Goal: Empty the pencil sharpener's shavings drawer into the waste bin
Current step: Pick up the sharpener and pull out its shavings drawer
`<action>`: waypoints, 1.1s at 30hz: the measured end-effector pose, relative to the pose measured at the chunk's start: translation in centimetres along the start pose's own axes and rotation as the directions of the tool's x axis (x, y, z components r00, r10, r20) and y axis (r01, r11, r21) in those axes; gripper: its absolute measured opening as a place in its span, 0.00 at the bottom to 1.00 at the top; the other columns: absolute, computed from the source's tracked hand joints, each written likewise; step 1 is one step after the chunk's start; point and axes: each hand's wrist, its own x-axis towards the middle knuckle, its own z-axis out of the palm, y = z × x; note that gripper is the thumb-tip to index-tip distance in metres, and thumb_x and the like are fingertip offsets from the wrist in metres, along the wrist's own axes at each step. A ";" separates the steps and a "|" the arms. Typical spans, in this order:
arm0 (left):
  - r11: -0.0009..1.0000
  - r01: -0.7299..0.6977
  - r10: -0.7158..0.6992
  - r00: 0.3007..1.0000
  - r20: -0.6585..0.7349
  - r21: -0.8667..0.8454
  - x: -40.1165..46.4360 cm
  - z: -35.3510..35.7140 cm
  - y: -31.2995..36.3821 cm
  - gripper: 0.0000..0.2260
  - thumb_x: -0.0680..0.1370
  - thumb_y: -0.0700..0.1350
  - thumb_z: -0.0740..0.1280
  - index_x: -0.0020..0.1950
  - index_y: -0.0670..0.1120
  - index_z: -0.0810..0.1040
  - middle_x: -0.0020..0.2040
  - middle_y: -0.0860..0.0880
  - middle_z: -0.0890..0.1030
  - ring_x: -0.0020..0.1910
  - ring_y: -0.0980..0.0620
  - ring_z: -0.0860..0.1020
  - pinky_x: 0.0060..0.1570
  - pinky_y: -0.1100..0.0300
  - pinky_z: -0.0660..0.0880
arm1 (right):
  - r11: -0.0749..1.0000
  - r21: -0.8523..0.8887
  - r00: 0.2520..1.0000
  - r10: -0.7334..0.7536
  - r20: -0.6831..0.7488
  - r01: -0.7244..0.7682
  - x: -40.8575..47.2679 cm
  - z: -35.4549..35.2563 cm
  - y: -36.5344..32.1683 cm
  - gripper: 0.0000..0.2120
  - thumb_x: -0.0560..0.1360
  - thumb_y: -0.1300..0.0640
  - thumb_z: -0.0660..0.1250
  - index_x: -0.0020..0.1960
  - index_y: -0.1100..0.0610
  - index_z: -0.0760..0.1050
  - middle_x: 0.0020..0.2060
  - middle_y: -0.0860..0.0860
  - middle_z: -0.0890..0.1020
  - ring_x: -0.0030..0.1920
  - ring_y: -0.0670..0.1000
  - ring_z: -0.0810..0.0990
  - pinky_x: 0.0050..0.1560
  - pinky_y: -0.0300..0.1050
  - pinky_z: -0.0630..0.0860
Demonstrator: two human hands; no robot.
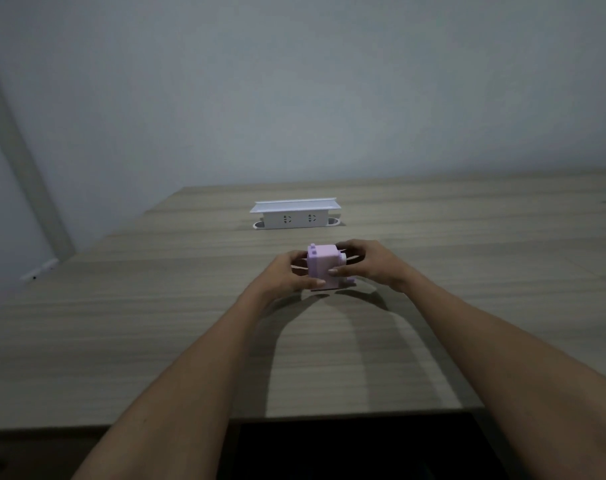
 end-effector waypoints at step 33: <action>0.996 0.091 -0.092 0.981 -0.169 -0.015 -2.2 -7.5 -1.3 0.32 0.69 0.34 0.79 0.72 0.35 0.72 0.62 0.37 0.82 0.62 0.40 0.81 0.61 0.52 0.79 | 0.998 -0.059 0.999 0.021 0.033 -0.019 -0.1 -0.5 -2.3 0.33 0.67 0.58 0.81 0.69 0.60 0.75 0.62 0.53 0.82 0.59 0.52 0.82 0.55 0.39 0.79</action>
